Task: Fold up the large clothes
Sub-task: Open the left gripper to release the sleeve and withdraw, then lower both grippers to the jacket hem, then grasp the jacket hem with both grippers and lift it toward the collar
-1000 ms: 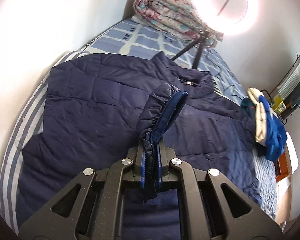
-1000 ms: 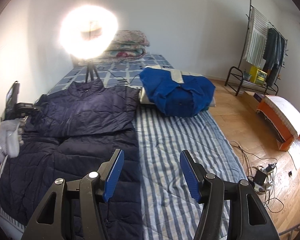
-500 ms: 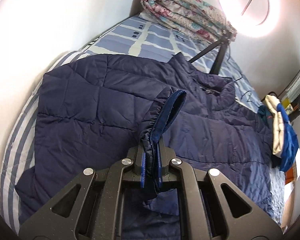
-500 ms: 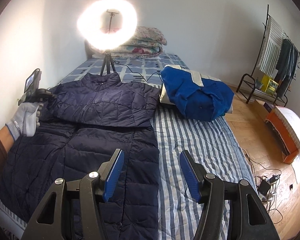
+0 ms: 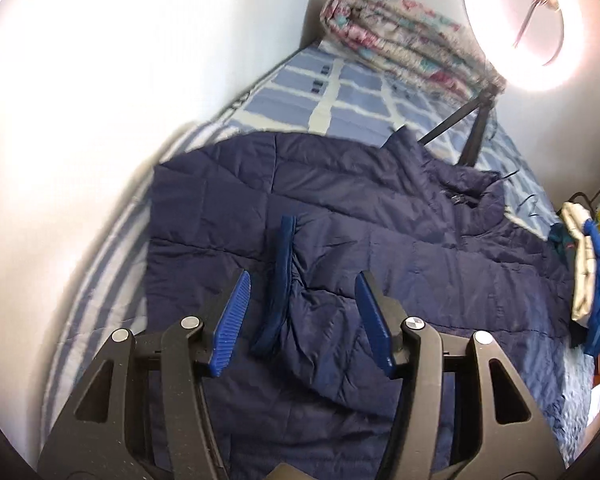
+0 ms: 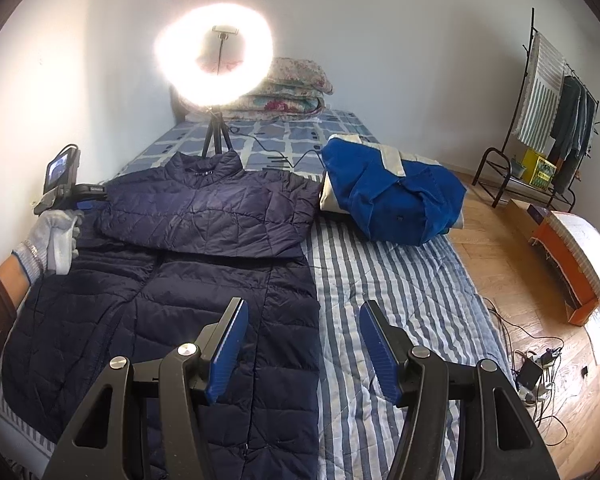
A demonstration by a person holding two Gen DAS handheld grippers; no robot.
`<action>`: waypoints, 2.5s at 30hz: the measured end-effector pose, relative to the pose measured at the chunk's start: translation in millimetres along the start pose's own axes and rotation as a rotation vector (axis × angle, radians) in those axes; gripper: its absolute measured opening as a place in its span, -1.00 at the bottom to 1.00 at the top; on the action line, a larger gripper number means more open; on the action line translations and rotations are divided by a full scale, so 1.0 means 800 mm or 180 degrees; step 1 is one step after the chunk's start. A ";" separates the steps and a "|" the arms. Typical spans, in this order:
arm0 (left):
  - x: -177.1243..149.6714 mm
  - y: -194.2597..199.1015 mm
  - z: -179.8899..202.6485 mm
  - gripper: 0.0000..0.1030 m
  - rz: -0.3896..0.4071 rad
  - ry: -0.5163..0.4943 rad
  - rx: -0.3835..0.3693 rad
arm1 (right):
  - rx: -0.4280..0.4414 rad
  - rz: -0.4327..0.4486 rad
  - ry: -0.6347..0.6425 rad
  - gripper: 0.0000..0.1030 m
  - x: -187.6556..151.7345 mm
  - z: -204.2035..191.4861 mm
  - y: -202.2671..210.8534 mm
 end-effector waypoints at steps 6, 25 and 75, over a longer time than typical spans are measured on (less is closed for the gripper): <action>0.007 0.091 0.032 0.09 0.0195 -0.0281 -0.0109 | 0.0045 0.0083 -0.0108 0.20 0.007 0.008 0.021; -0.147 0.409 0.036 0.48 0.0340 -0.0774 -0.0089 | 0.0183 0.0609 -0.0143 0.72 -0.002 0.032 0.062; -0.393 0.300 -0.107 -0.73 -0.0869 0.0432 -0.0508 | 0.1335 -0.1676 0.0366 -0.14 -0.257 -0.028 -0.103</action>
Point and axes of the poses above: each gripper's, at about its wrist camera, not at the fingertips, and y roughly against the way its jaws point, z to its right, x to its top, the point moved 6 cm from there along -y, roughly the way its jaws point, and after that the axes turned 15 degrees about -x, right-handed, at the moved point
